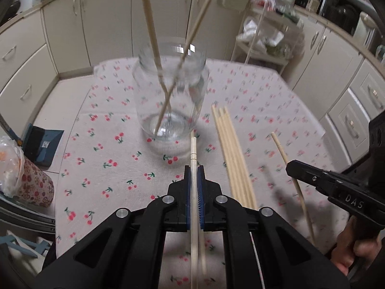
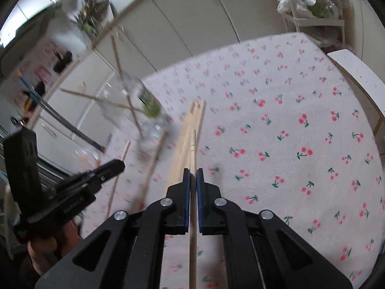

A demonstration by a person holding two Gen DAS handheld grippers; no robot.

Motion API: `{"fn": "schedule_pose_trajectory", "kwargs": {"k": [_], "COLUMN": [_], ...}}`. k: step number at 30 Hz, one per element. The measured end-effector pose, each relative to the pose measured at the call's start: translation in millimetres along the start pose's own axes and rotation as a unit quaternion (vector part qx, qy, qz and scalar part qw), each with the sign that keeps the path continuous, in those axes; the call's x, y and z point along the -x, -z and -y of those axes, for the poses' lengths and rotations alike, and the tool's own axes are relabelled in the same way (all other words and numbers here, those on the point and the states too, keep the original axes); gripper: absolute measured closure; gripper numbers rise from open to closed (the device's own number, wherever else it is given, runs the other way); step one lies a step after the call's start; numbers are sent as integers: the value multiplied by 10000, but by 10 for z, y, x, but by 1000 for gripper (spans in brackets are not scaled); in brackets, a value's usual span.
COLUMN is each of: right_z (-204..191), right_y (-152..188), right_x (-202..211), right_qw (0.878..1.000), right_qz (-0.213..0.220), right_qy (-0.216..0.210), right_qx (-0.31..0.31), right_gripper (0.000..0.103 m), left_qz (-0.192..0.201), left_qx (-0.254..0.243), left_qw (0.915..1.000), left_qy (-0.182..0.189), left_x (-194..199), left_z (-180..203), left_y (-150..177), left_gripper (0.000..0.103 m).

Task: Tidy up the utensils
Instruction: 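Lift both held chopsticks and carry them up toward the glass jar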

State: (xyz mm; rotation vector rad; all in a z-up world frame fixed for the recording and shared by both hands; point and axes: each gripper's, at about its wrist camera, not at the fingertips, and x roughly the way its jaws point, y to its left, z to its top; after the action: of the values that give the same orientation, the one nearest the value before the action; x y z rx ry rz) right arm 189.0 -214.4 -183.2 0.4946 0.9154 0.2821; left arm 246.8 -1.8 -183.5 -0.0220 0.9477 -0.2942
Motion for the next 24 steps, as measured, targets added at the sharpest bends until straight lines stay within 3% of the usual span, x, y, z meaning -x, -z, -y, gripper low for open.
{"fn": "schedule_pose_trajectory", "kwargs": {"k": [6,11,14,19,24], "right_z": [-315,-672,-860,-1084,-1222], "right_y": [-108,-241,-269,-318,-340], "right_x": [471,936,1189,1514,1692], "right_qw": [9951,9826,9730,9564,9434], "right_qz": [852,1660,2084,2670,3044], "right_qy": [-497,-724,-801,-854,-884], "right_qx": [30,409,587,817,972], "right_gripper": [97,97,97,97,97], "left_qz": [986,2086,2554,3083,3329], "left_qx": [221,261,316,350,415], "left_qw": [9946,9768,9650,9493,9406], "left_qy": [244,414,496,507,524], "left_x": [706,1392,1698,2029,2127], "left_z": [-37,6,16,50,76], "left_y": [-93,-154,-172,-215,-312], "left_gripper": [98,98,98,98,98]}}
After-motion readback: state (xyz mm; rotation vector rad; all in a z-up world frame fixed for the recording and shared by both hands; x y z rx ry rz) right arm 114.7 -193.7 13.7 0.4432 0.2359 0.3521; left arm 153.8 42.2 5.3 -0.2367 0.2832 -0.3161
